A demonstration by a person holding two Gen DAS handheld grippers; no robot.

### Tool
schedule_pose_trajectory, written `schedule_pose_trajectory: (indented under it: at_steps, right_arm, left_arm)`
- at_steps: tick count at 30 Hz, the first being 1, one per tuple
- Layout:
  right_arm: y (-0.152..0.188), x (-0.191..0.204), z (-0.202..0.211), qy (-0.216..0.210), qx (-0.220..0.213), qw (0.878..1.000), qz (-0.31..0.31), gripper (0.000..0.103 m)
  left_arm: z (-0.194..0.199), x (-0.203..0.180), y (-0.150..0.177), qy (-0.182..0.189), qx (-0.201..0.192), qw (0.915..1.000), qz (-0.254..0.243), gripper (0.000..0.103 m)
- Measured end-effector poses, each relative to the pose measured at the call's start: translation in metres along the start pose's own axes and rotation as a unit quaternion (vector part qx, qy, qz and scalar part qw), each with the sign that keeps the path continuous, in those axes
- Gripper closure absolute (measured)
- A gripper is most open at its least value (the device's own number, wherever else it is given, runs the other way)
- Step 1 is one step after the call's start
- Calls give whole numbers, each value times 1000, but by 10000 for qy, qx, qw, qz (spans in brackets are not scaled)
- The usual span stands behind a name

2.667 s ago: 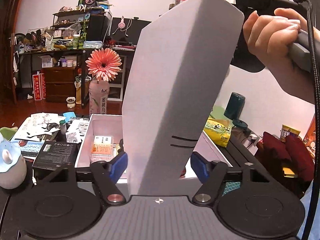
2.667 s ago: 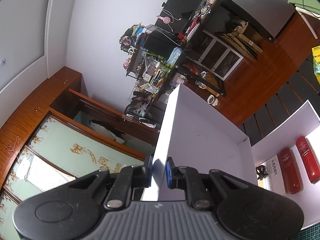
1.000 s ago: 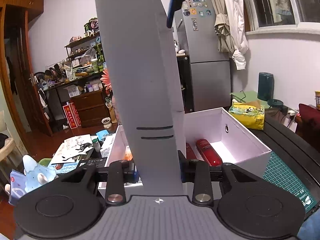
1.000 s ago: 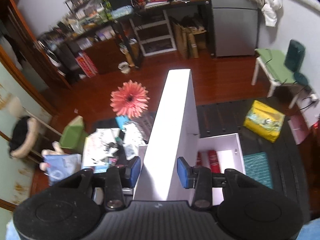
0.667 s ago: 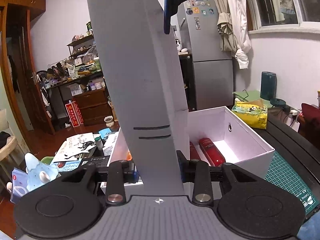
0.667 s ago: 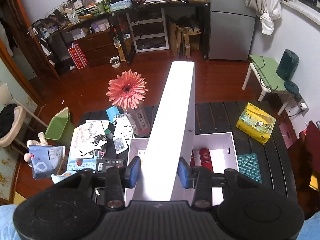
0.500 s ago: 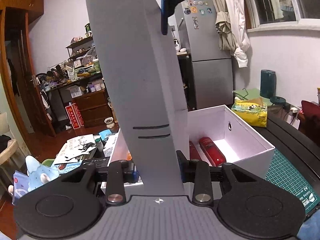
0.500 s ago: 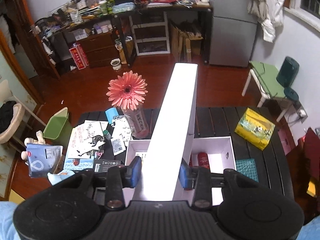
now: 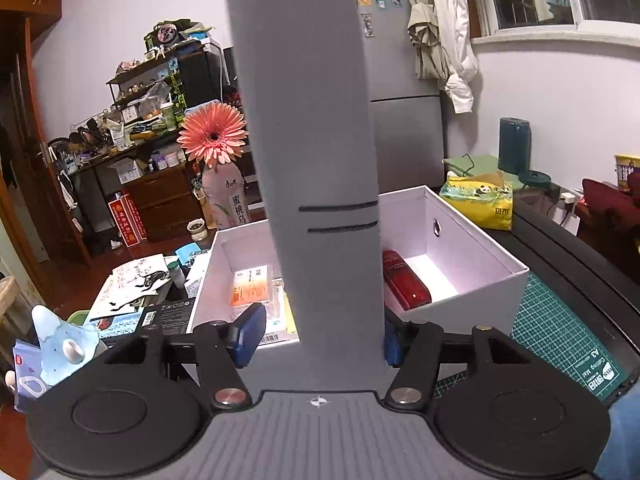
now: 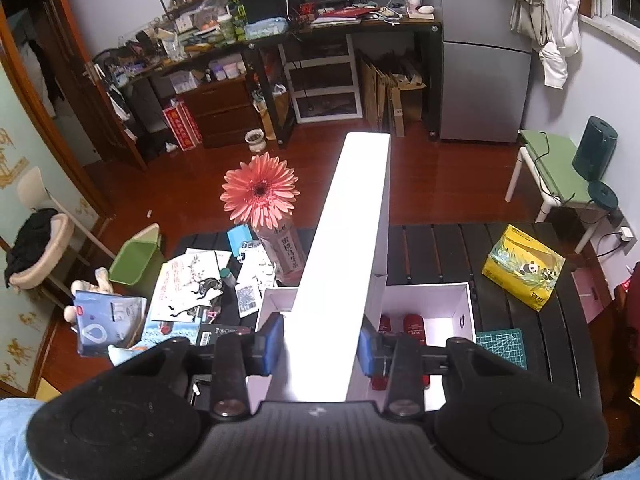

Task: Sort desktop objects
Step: 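Rotate the white lid flat above the box opening with the right gripper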

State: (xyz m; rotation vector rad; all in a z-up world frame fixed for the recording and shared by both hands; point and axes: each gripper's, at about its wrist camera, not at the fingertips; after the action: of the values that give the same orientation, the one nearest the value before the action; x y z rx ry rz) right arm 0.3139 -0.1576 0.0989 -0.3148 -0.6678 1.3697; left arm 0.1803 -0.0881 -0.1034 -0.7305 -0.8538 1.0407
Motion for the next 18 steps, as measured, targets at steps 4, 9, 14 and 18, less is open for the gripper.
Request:
schedule_pose_trajectory:
  at_steps: [4, 9, 14, 18]
  right_arm:
    - [0, -17, 4, -121, -17, 9999, -100, 67]
    - [1, -40, 7, -258, -14, 9995, -198, 67]
    - [5, -67, 8, -459, -110, 9982, -374, 66]
    - [8, -90, 7, -525, -174, 9970, -542, 67]
  left_arm:
    - [0, -4, 0, -6, 0, 10000, -66, 42]
    - [0, -5, 0, 22, 29, 10000, -92, 38]
    - [1, -7, 0, 144, 123, 9997, -133, 36]
    - [3, -10, 0, 197, 100, 9995, -227, 33]
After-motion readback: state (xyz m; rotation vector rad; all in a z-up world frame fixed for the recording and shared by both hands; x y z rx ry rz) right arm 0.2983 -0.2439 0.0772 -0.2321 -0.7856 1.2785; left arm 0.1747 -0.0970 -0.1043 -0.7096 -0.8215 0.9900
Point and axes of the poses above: each gripper's, at about its wrist camera, not at the fingertips, and z roughly against the way its jaws point, x to its left, y to its underside, and after that the axes turned 4 degrees about -z, right-handed
